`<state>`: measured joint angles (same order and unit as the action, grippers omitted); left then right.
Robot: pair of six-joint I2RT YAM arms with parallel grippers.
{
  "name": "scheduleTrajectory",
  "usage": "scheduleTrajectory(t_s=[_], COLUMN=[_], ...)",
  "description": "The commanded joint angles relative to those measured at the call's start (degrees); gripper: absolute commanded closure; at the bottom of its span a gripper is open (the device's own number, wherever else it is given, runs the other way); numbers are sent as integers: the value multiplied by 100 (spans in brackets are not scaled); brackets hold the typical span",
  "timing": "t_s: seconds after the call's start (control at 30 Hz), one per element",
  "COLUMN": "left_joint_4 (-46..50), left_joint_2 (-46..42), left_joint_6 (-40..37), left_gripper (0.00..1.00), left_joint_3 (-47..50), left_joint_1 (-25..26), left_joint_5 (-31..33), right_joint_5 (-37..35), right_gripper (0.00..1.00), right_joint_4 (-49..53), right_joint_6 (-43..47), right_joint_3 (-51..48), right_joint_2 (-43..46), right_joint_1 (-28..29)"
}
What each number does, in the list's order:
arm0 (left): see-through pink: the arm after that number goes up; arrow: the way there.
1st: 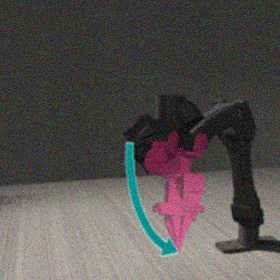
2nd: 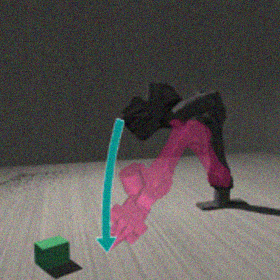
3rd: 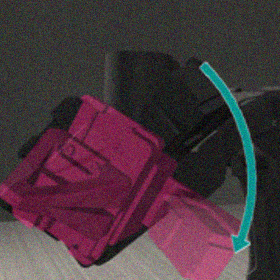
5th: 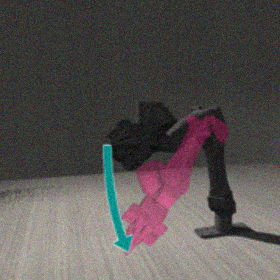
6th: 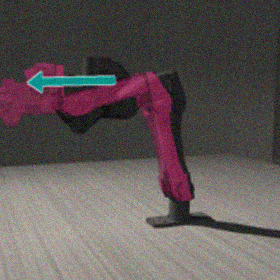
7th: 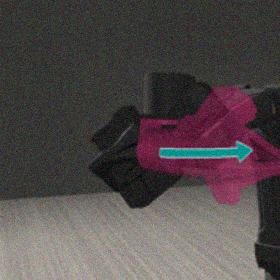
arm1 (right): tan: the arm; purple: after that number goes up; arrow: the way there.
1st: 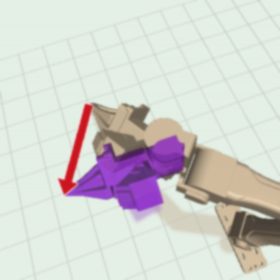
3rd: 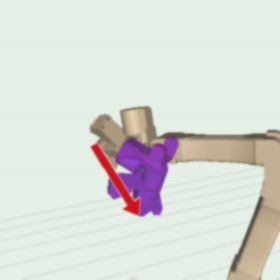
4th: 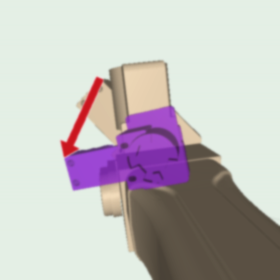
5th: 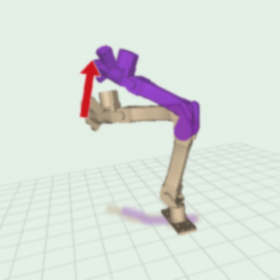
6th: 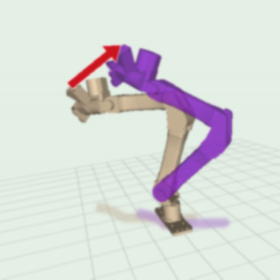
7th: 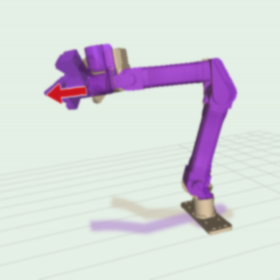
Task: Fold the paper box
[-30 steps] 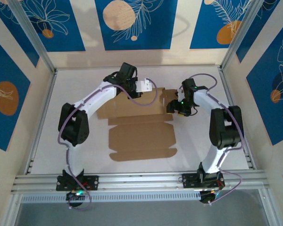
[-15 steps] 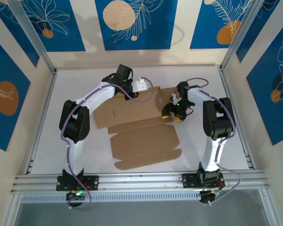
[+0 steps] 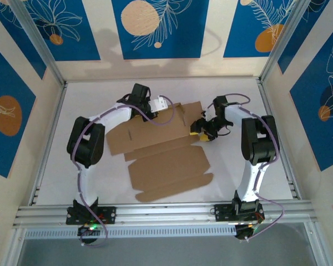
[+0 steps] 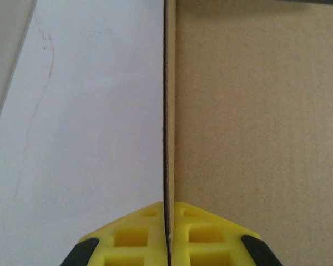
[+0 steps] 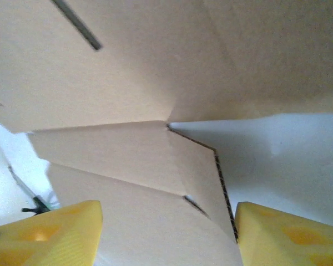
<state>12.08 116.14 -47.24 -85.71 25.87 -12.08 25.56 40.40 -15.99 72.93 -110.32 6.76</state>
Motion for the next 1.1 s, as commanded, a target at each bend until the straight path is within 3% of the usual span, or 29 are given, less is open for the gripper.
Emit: scheduleTrajectory(t_s=[0.0, 0.17, 0.3, 0.4, 0.57, 0.9, 1.07], left_joint_4=[-918, -1895, -2333, -2326, -2123, -1935, -1714], left_joint_2=[-569, -1107, -1318, -1370, -1327, -1312, -1243], left_joint_6=[340, 899, 1329, 1330, 1343, 1332, 1224], left_gripper=[100, 100, 100, 100, 100, 100, 100], left_joint_3=[388, 1152, 1426, 1406, 1212, 1064, 895], left_joint_1=[-80, -384, -668, -711, -696, -619, -494], left_joint_5=[-592, -1733, -2165, -2109, -2070, -1554, -1154], right_joint_5=[494, 454, -414, -688, -523, -658, -364], right_gripper=[37, 42, 44, 44, 46, 67, 61], right_joint_4=[-242, -241, -133, -120, 13, 148, -198], right_joint_6=[-32, 20, 244, 377, 533, 335, 114], right_joint_3=[-50, -36, -63, -122, -105, 8, -327], right_joint_2=[353, 370, 655, 875, 995, 1041, 1235], right_joint_1=[-167, -210, -212, -203, -80, 171, 208])
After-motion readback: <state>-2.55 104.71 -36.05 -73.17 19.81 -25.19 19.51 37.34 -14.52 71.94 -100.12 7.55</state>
